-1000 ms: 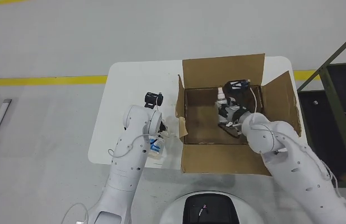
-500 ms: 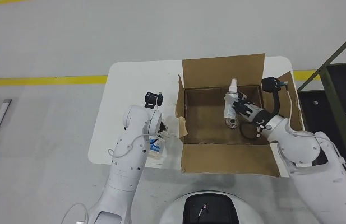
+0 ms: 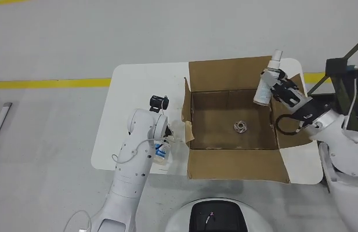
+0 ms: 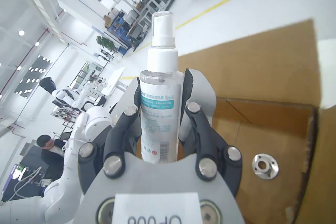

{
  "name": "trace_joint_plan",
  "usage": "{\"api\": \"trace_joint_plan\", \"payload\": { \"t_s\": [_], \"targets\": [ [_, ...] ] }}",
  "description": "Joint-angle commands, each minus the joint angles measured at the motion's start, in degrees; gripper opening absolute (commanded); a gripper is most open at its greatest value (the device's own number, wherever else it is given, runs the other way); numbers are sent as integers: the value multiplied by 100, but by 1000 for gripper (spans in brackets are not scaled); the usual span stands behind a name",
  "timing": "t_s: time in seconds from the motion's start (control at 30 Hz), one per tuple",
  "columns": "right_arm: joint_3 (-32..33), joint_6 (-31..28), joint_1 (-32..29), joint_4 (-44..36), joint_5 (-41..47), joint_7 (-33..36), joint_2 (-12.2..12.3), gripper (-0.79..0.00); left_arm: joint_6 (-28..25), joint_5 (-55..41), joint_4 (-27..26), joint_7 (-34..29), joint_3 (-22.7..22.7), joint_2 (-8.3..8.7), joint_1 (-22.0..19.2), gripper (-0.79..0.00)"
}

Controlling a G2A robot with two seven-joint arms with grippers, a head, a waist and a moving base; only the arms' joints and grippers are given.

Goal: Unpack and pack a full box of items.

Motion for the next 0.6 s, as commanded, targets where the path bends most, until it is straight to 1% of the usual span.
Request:
{"api": "trace_joint_plan", "payload": {
  "t_s": [0.0, 0.17, 0.23, 0.37, 0.47, 0.57],
  "targets": [
    [512, 109, -137, -320, -388, 157, 55, -785, 0, 0, 0, 0, 0, 0, 0, 0],
    [1373, 544, -637, -903, -2058, 915, 193, -785, 0, 0, 0, 0, 0, 0, 0, 0],
    [1604, 569, -870, -1043, -2249, 1107, 214, -785, 0, 0, 0, 0, 0, 0, 0, 0],
    [2040, 601, -1434, -1040, -2332, 1288, 219, -785, 0, 0, 0, 0, 0, 0, 0, 0],
    [2180, 492, -1918, -919, -2486, 1500, 221, -785, 0, 0, 0, 0, 0, 0, 0, 0],
    [2205, 596, -2290, -729, -2517, 1638, 207, -785, 0, 0, 0, 0, 0, 0, 0, 0]
  ]
}}
